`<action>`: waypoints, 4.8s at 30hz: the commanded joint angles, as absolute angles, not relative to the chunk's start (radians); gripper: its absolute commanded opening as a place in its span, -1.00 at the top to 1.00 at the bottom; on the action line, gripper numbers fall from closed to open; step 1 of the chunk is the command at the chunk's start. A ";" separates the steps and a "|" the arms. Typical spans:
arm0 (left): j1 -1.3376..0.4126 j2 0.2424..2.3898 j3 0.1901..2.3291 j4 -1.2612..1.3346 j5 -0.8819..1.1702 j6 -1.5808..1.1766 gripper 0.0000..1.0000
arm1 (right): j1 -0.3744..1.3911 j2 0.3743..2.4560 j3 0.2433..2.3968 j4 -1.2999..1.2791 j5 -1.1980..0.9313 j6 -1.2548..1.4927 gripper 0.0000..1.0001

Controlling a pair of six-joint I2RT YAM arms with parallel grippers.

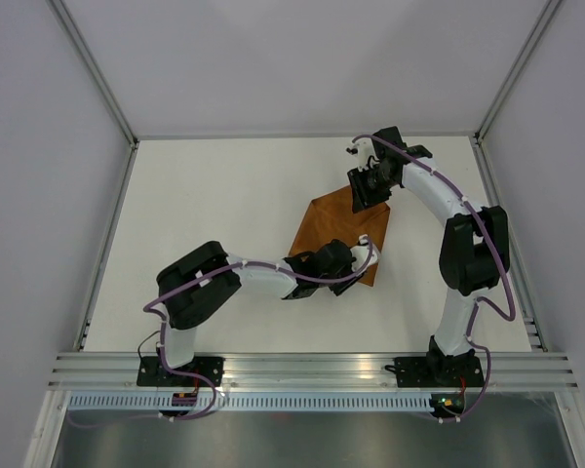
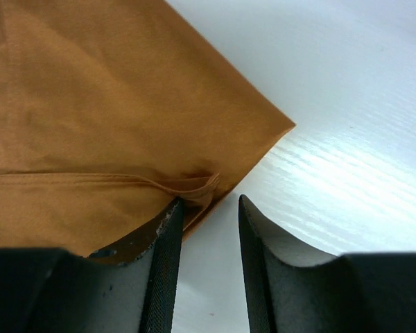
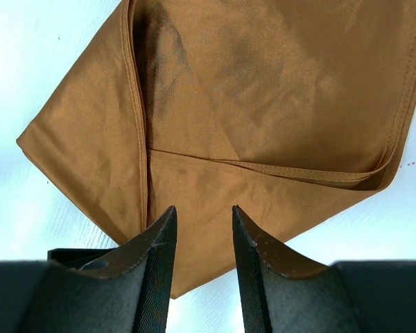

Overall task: Fold the napkin, place the utensils inside, and roll it up
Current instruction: Fold the napkin at the center of the board, then roll the napkin at the center of the board.

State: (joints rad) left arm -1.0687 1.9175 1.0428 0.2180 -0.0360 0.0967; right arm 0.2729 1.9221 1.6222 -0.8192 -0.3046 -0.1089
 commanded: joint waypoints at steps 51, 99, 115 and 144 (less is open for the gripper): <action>-0.517 1.089 0.868 -0.084 -0.178 -0.535 -0.22 | 0.781 1.595 1.055 -0.463 -0.049 -0.537 -0.21; -0.520 1.215 0.781 0.078 -0.006 -0.394 -0.18 | 0.673 1.736 0.896 -0.486 -0.161 -0.721 0.10; -0.689 1.054 0.563 0.452 -0.244 -0.270 -0.19 | 0.531 1.871 1.012 -0.702 -0.374 -0.802 0.51; -0.989 1.273 0.396 0.799 -0.094 0.468 -0.19 | 0.402 2.111 1.256 -0.986 -0.489 -0.908 0.56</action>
